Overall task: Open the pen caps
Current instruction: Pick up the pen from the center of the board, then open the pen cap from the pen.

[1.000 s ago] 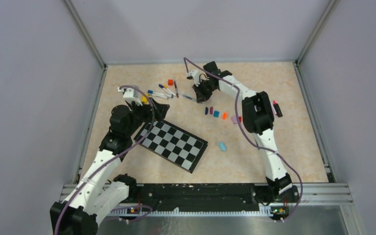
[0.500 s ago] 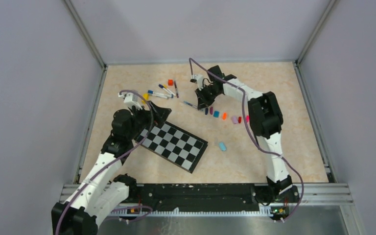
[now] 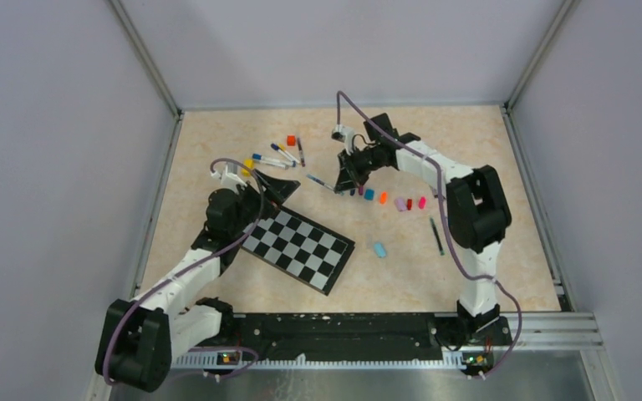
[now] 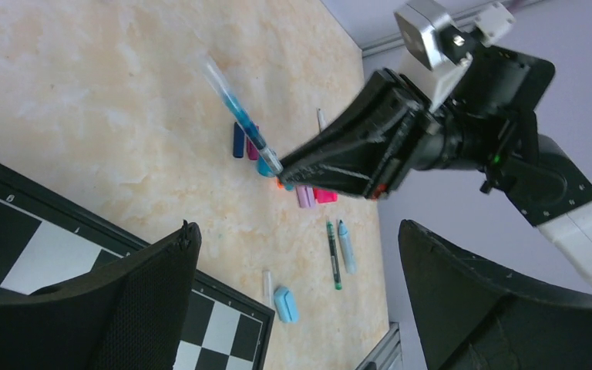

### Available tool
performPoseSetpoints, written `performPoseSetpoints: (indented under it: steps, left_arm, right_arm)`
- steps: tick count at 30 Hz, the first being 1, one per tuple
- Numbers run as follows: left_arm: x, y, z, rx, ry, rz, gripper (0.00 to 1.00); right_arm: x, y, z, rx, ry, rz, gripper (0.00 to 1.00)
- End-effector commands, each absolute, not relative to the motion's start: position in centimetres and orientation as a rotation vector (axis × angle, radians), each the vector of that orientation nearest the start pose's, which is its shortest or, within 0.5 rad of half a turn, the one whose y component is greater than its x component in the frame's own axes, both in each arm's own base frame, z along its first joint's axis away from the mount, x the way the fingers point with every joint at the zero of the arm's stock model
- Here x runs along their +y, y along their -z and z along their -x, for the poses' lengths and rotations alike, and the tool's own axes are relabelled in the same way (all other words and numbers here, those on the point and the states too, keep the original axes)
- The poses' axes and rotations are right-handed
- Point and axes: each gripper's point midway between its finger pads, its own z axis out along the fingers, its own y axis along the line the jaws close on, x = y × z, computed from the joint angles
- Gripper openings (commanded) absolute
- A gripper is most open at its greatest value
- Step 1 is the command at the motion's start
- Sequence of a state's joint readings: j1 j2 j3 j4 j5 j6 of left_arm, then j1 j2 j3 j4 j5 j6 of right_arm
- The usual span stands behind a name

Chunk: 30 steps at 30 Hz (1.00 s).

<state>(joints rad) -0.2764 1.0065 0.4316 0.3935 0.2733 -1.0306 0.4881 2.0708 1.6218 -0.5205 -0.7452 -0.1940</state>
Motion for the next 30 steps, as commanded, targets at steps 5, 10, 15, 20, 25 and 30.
performPoseSetpoints:
  steps: [5,10,15,20,25,30]
  left_arm:
    - [-18.2,-22.0,-32.9,1.702,1.296,0.518,0.99]
    - [-18.3,-21.4,-33.9,1.713,1.288,0.563,0.99]
    - [-18.5,-21.7,-34.5,1.704,1.288,0.573,0.96]
    - [-18.7,-21.1,-34.7,1.73,1.286,0.591,0.78]
    - [-19.1,-20.7,-34.6,1.744,1.316,0.604,0.45]
    - [-19.5,-20.7,-34.5,1.754,1.331,0.589,0.14]
  right_arm:
    - [33.7,-18.2,-31.7,1.957,-1.326,1.133,0.0]
    - [34.1,-18.8,-30.0,1.927,-1.384,1.152,0.0]
    - [34.9,-18.7,-28.9,1.918,-1.399,1.191,0.0]
    - [35.4,-18.6,-28.4,1.918,-1.405,1.213,0.0]
    - [35.5,-18.3,-28.4,1.926,-1.389,1.219,0.0]
    - [35.4,-18.2,-28.4,1.929,-1.379,1.223,0.0]
